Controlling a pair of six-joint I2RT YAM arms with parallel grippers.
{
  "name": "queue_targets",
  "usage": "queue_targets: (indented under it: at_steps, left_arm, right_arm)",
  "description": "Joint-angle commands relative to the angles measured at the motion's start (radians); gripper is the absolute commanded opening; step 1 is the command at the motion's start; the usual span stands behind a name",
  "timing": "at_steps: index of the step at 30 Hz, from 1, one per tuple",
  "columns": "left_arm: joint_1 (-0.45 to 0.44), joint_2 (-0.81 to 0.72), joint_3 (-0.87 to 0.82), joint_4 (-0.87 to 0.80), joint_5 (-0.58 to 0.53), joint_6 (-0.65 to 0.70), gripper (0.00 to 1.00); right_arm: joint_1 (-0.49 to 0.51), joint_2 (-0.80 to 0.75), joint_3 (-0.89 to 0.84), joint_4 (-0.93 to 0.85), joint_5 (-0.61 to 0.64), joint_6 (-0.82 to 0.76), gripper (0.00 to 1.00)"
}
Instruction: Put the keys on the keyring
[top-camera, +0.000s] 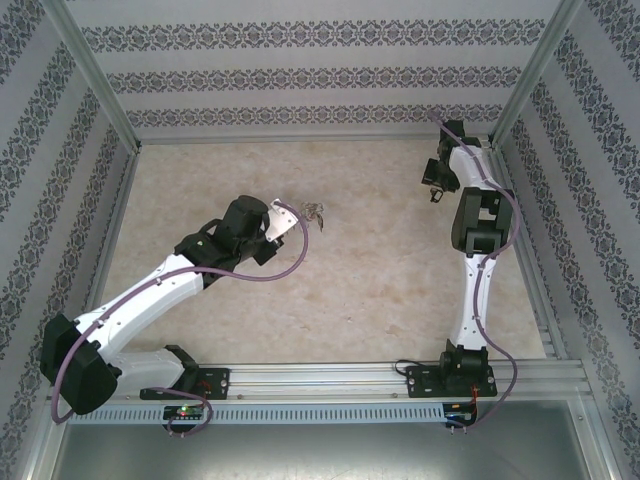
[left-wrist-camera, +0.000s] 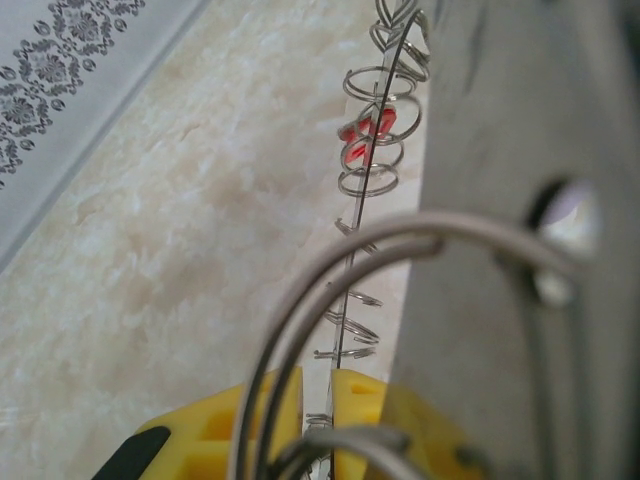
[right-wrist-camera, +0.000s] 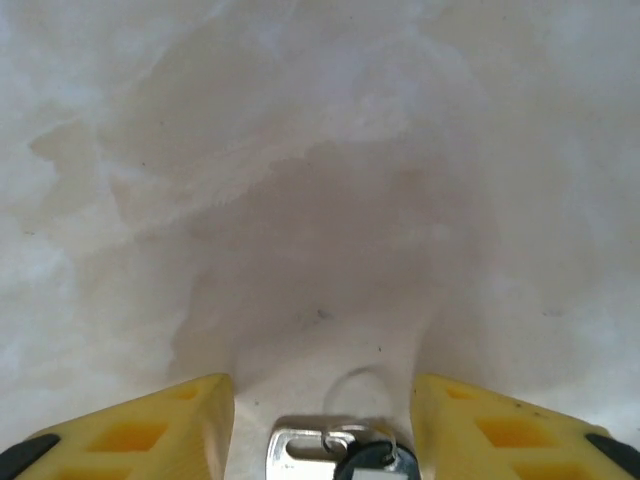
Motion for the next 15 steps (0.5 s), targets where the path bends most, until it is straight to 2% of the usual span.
queue_targets:
  at_steps: [1,9,15]
  left_arm:
    - [0.009,-0.031,-0.022,0.020,0.013,-0.045,0.00]
    - [0.008,-0.031,-0.044,0.051,0.026,-0.062,0.00]
    - [0.008,-0.045,-0.061,0.070,0.036,-0.067,0.00]
  right_arm:
    - [0.000,0.015,0.024,-0.132,0.015,-0.018,0.42]
    - [0.051,-0.156,-0.260,-0.077,-0.013,-0.064,0.28]
    - [0.122,-0.326,-0.488,-0.035,-0.014,-0.059,0.27]
